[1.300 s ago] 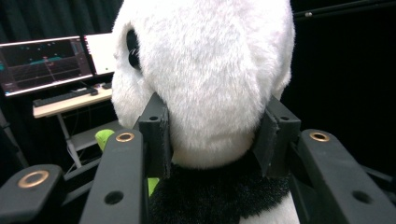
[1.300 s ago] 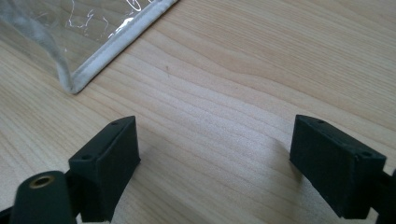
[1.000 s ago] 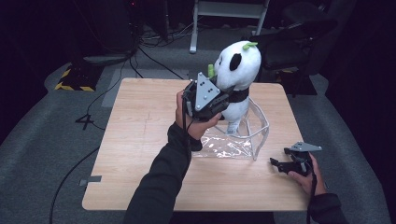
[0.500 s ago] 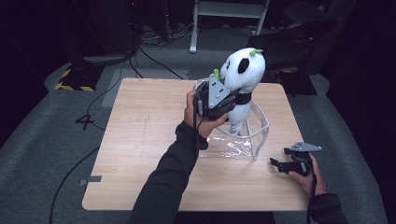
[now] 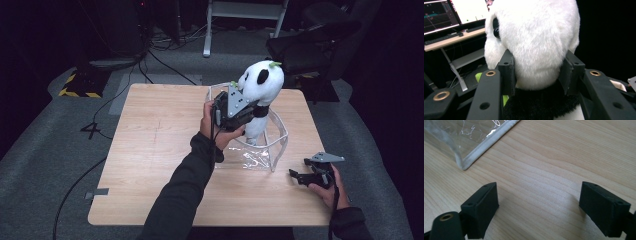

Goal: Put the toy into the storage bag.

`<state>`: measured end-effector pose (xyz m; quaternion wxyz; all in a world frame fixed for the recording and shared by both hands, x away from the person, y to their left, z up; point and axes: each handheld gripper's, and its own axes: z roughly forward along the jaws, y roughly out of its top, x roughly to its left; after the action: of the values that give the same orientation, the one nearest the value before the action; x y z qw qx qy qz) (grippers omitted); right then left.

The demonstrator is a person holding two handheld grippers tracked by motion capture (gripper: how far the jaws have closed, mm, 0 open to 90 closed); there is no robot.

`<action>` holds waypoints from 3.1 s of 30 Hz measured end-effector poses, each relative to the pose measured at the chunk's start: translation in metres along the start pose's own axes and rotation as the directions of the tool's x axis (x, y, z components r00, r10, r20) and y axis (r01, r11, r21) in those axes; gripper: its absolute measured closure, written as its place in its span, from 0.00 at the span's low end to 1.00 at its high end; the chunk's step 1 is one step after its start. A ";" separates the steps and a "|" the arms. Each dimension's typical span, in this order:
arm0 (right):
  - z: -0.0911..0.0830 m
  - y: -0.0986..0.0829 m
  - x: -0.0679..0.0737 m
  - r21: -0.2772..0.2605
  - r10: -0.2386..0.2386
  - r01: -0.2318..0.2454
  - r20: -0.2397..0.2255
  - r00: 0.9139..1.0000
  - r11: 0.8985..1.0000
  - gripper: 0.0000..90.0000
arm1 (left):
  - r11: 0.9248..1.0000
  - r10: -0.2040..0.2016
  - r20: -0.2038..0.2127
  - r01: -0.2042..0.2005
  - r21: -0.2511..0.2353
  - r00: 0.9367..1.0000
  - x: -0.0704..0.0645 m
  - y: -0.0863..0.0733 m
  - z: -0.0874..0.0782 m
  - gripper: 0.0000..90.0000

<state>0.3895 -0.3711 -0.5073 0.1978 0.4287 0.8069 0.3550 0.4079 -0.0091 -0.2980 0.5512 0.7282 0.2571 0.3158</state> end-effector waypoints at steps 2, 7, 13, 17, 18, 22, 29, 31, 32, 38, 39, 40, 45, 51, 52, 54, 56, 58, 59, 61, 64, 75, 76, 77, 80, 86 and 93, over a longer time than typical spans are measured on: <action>0.000 0.000 0.000 0.000 0.000 0.000 0.000 1.000 1.000 0.17 | 1.000 0.008 0.007 -0.008 0.015 1.000 0.000 -0.002 0.002 0.60; 0.000 0.000 0.000 0.000 -0.001 0.001 0.000 1.000 1.000 0.17 | 0.997 0.038 0.024 -0.040 0.068 0.999 0.000 -0.004 0.005 0.60; 0.000 0.000 0.000 0.000 0.000 0.000 0.000 1.000 1.000 0.17 | 0.993 0.052 0.040 -0.056 0.100 0.998 0.000 -0.005 0.006 0.59; 0.000 0.000 0.000 0.000 0.000 0.000 0.000 1.000 1.000 0.17 | 0.990 0.062 0.058 -0.069 0.122 0.996 -0.001 -0.006 0.007 0.58; 0.000 0.000 0.000 0.000 0.000 0.000 0.000 1.000 1.000 0.17 | 0.990 0.063 0.062 -0.071 0.124 0.996 -0.001 -0.007 0.007 0.58; 0.000 0.000 0.000 0.000 0.000 0.000 0.000 1.000 1.000 0.17 | 0.985 0.075 0.078 -0.086 0.149 0.994 -0.002 -0.008 0.008 0.58; 0.000 0.000 0.000 0.000 0.000 0.000 0.000 1.000 1.000 0.17 | 0.974 0.101 0.104 -0.120 0.190 0.989 -0.006 -0.007 0.012 0.58; 0.000 0.000 0.000 0.000 0.000 0.000 0.000 1.000 1.000 0.17 | 0.970 0.108 0.107 -0.128 0.204 0.988 -0.006 -0.007 0.013 0.58; 0.000 0.000 0.000 0.000 0.000 0.000 0.000 1.000 1.000 0.17 | 0.967 0.110 0.109 -0.132 0.216 0.988 -0.006 -0.008 0.014 0.58; 0.000 0.000 0.000 0.000 0.000 0.000 0.000 1.000 1.000 0.17 | 0.952 0.110 0.131 -0.143 0.271 0.985 -0.001 -0.009 0.015 0.58; 0.000 0.000 0.000 0.000 0.000 0.000 0.000 1.000 1.000 0.17 | 0.951 0.108 0.133 -0.142 0.276 0.985 -0.001 -0.010 0.015 0.58; 0.000 0.000 0.000 0.000 0.000 0.000 0.000 1.000 1.000 0.17 | 0.950 0.105 0.134 -0.139 0.279 0.985 0.000 -0.010 0.015 0.58; 0.000 0.000 0.000 0.000 0.000 0.000 0.000 1.000 1.000 0.17 | 0.941 0.098 0.151 -0.141 0.308 0.984 0.004 -0.012 0.013 0.57; 0.000 0.000 0.000 0.000 0.000 0.000 0.000 1.000 1.000 0.17 | 0.934 0.094 0.160 -0.142 0.326 0.983 0.009 -0.016 0.011 0.56; 0.000 0.000 0.000 0.000 0.000 0.000 0.000 1.000 1.000 0.17 | 0.934 0.091 0.161 -0.140 0.328 0.983 0.010 -0.017 0.010 0.55; 0.000 0.000 0.000 0.000 0.000 0.000 0.000 1.000 1.000 0.17 | 0.930 0.094 0.166 -0.146 0.337 0.982 0.011 -0.019 0.009 0.55; 0.000 0.000 0.000 0.000 0.000 0.000 0.000 1.000 1.000 0.17 | 0.926 0.083 0.169 -0.139 0.352 0.982 0.014 -0.022 0.009 0.54; 0.000 0.000 0.000 0.000 0.000 0.000 0.000 1.000 1.000 0.17 | 0.919 0.074 0.167 -0.132 0.371 0.983 0.017 -0.024 0.010 0.51; 0.000 0.000 0.000 0.000 0.000 0.000 0.000 1.000 1.000 0.17 | 0.919 0.068 0.167 -0.127 0.374 0.984 0.017 -0.025 0.011 0.50; 0.000 0.000 0.000 0.000 0.000 0.000 0.000 1.000 1.000 0.17 | 0.913 0.062 0.168 -0.124 0.388 0.984 0.019 -0.028 0.011 0.49; 0.000 0.000 0.000 0.000 0.000 0.000 0.000 1.000 1.000 0.17 | 0.909 0.052 0.172 -0.118 0.400 0.984 0.021 -0.030 0.012 0.47; 0.000 0.000 0.000 0.000 0.000 0.000 0.000 1.000 1.000 0.17 | 0.899 0.007 0.164 -0.078 0.431 0.986 0.027 -0.036 0.011 0.33; 0.000 0.000 0.000 0.000 0.000 0.000 0.000 1.000 1.000 0.17 | 0.896 0.011 0.158 -0.080 0.437 0.987 0.027 -0.037 0.011 0.32; 0.000 0.000 0.000 0.000 0.000 0.000 0.000 1.000 1.000 0.17 | 0.896 0.010 0.153 -0.076 0.437 0.988 0.027 -0.038 0.011 0.32; 0.000 0.000 0.000 0.000 -0.001 0.001 0.001 1.000 1.000 0.17 | 0.919 -0.027 0.146 -0.033 0.394 0.989 0.032 -0.036 0.005 0.32; 0.000 0.000 0.000 0.000 -0.001 0.001 0.001 1.000 1.000 0.17 | 0.908 -0.020 0.138 -0.040 0.417 0.990 0.034 -0.039 0.005 0.33; 0.000 0.000 0.000 0.000 -0.001 0.001 0.001 1.000 1.000 0.17 | 0.915 -0.014 0.119 -0.035 0.403 0.993 0.036 -0.038 0.003 0.31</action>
<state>0.3895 -0.3712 -0.5074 0.1982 0.4284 0.8070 0.3548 0.4330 0.0243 -0.3286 0.4016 0.8454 0.2792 0.2147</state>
